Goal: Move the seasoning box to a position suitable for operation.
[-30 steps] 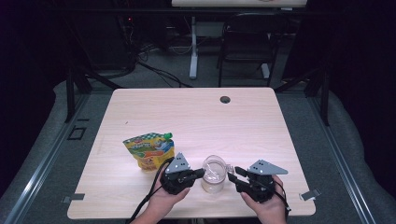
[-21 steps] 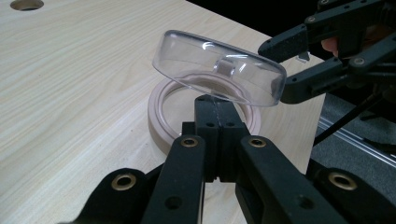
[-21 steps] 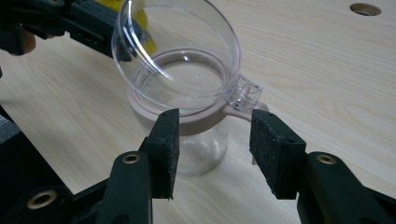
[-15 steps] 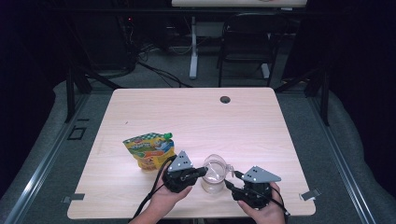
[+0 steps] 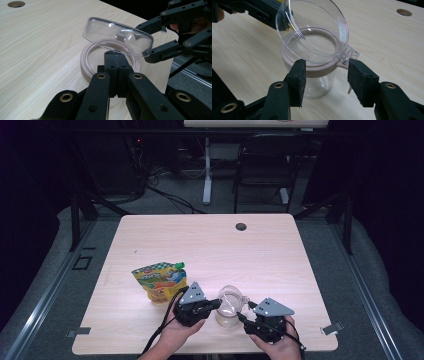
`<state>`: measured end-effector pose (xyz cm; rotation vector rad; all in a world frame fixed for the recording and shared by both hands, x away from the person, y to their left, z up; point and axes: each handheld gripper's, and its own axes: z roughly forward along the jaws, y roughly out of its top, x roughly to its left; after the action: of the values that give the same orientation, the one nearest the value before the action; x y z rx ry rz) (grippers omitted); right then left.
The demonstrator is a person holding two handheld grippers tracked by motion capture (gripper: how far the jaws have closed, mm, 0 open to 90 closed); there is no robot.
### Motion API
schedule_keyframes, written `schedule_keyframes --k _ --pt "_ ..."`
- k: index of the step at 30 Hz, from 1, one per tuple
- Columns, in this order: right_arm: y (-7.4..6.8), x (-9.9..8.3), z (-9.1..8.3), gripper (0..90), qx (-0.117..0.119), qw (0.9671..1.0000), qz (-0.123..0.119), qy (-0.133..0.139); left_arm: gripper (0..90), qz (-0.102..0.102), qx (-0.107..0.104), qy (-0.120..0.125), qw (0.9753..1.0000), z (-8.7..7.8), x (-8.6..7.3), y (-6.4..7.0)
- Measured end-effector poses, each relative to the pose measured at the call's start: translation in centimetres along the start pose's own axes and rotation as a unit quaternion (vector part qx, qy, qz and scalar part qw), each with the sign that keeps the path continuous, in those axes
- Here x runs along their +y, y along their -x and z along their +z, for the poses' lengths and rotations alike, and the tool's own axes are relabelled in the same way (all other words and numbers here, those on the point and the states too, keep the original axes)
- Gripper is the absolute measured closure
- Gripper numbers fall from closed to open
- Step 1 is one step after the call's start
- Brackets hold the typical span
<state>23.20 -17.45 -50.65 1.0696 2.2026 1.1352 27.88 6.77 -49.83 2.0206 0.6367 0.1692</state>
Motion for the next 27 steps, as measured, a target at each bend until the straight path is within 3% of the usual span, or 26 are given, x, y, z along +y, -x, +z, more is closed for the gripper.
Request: schedule_keyframes --k 6,27 --pt "-0.6 0.2 0.3 48.3 -0.003 0.9998 -0.016 0.011 90.0 -0.001 0.005 -0.003 1.0 0.1 -0.2 -0.2" --pt "-0.4 0.3 -0.1 53.1 0.002 0.9996 -0.009 0.025 90.0 -0.006 0.009 -0.013 0.9999 0.5 -1.1 -0.7"
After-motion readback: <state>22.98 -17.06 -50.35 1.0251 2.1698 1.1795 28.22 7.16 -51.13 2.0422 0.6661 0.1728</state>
